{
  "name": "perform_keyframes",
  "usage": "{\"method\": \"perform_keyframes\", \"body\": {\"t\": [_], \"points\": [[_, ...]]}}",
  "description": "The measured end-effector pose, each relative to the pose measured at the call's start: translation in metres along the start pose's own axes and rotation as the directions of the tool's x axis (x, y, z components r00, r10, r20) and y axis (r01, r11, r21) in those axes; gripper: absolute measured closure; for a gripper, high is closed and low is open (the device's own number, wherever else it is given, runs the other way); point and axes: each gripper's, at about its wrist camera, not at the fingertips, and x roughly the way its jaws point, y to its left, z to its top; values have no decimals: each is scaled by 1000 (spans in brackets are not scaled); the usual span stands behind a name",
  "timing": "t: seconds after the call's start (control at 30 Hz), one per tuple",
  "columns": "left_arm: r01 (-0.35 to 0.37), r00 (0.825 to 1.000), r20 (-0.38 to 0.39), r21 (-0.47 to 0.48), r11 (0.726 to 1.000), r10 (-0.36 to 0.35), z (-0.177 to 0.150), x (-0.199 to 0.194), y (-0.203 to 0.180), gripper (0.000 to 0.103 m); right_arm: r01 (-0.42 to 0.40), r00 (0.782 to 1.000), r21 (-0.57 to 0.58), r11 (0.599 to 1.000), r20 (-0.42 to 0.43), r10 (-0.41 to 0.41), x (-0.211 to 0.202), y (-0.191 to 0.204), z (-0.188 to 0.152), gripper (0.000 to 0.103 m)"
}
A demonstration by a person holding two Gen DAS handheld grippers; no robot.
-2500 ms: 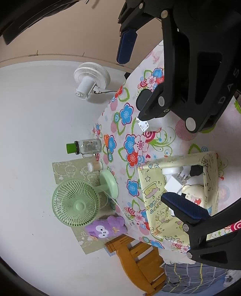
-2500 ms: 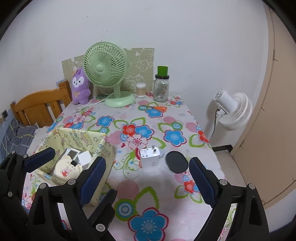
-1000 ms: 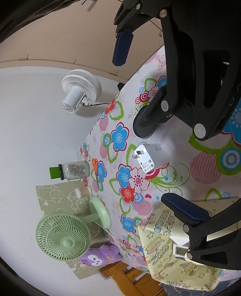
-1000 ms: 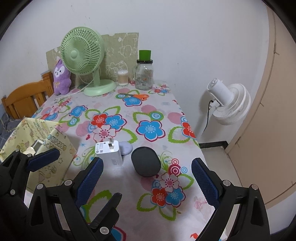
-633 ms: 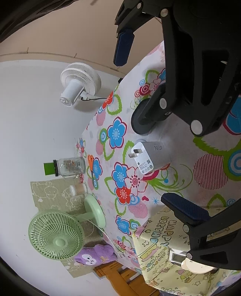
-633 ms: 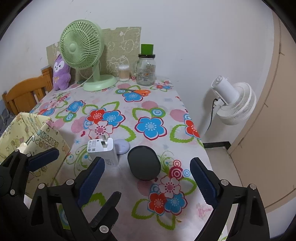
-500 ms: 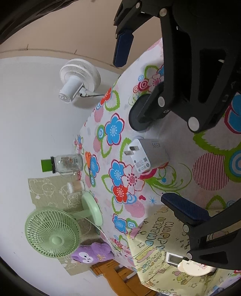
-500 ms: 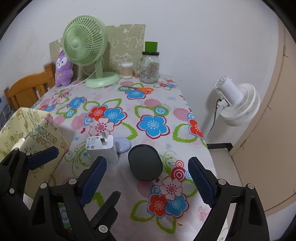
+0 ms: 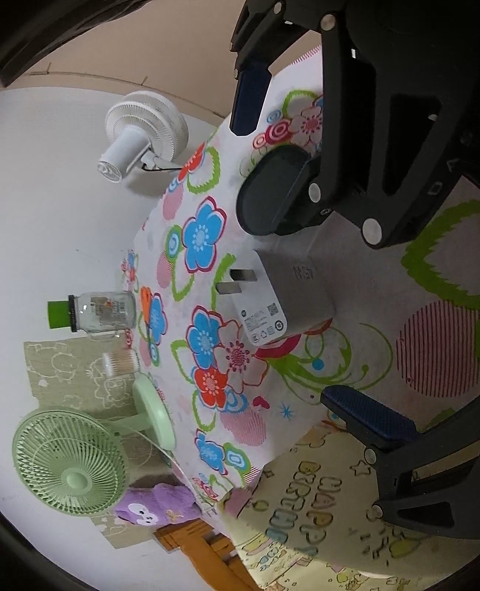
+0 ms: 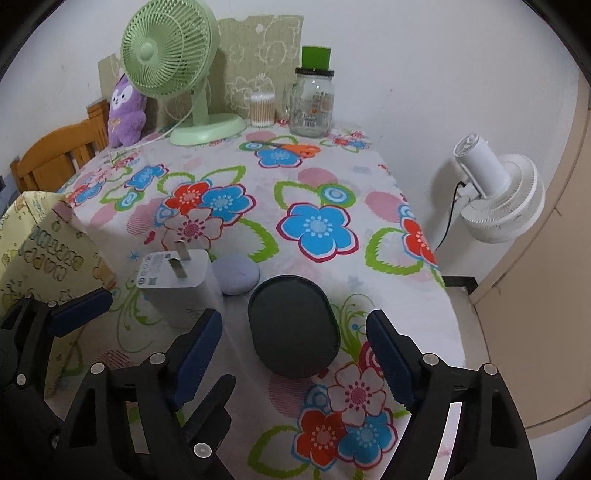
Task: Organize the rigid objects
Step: 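Close the right gripper on the black pad while the left closes on the white charger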
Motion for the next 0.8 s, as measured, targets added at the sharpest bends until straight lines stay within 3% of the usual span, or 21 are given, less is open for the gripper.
{"method": "perform_keyframes", "body": {"t": [0.17,0.3,0.67,0.8], "points": [[0,999,-32,-13,1000,0,0,13,2,1,-16,999,-1,1000,-42,16,17,-2,1,27],[21,998,-65,-30,999,-23,1,20,3,1,-33,997,8,999,-65,33,26,-2,1,40],[32,997,-64,-37,999,-34,11,25,-1,1,11,1000,29,1000,-27,-11,20,-11,4,41],[12,998,-58,-32,999,-14,18,27,-2,11,6,1000,69,998,-21,-5,16,-20,4,41]]}}
